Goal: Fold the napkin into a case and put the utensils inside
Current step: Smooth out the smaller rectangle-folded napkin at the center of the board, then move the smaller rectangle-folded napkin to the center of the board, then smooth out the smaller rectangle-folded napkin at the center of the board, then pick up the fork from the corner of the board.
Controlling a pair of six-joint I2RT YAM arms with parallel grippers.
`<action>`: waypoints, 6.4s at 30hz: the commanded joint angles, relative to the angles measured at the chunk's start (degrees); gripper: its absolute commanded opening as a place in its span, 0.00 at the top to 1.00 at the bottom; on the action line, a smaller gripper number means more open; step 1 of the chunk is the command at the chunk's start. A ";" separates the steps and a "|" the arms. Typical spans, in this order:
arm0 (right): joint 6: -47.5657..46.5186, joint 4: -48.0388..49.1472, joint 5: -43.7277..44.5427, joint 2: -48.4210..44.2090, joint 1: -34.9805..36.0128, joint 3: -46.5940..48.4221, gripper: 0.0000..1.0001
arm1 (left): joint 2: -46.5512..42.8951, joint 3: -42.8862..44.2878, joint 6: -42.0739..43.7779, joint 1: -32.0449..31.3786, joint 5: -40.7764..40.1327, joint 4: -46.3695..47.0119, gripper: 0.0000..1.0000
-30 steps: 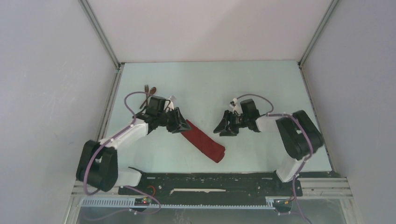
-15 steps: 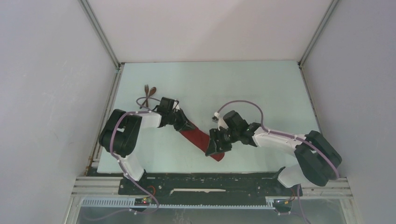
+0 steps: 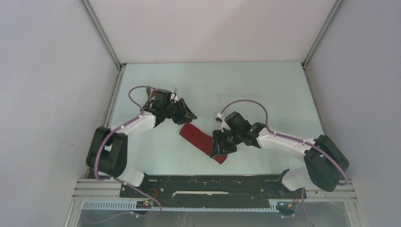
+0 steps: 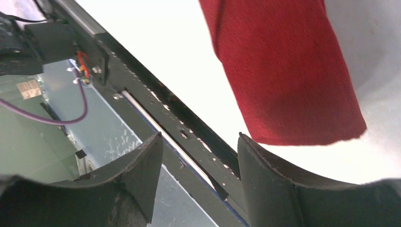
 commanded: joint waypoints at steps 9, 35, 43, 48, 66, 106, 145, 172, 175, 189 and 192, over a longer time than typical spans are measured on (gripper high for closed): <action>0.87 11.24 -1.07 8.84 0.70 -1.85 0.33 | -2.11 -10.76 -3.51 0.61 -4.53 7.21 0.51; -12.63 -1.93 -2.93 12.65 -12.05 9.67 0.41 | -17.94 -17.05 -6.45 -3.20 -8.76 -2.28 0.38; -4.66 7.22 -4.25 13.70 -9.47 4.06 0.63 | 0.51 -9.55 -7.05 -3.28 -8.67 6.43 0.63; 0.29 12.04 0.17 14.10 -8.61 2.40 0.63 | 9.21 0.06 -7.37 -2.98 -8.35 5.97 0.64; -0.37 16.92 1.17 36.04 -21.36 27.07 0.61 | 40.16 42.71 -10.36 0.94 -0.39 3.50 0.64; 22.02 43.73 -20.59 39.47 -27.95 21.02 0.55 | 23.00 13.84 -5.71 0.99 7.23 12.82 0.69; -10.36 -2.01 -4.90 2.80 -13.07 12.90 0.28 | 13.75 34.90 32.06 23.98 -29.39 -40.28 0.16; -10.15 1.25 -11.67 -6.19 -20.83 6.14 0.29 | 34.21 50.20 51.67 26.22 -32.18 -42.92 0.55; -10.36 0.80 -11.25 -6.54 -20.86 6.19 0.30 | 35.49 52.06 52.61 25.97 -29.81 -43.10 0.63; -10.48 -0.86 -9.33 -10.57 -21.50 5.35 0.30 | 33.97 51.61 52.53 23.76 -32.53 -42.42 1.00; -11.11 -0.94 -8.04 -11.03 -21.71 5.14 0.30 | 26.75 47.89 51.57 21.54 -36.53 -39.64 1.00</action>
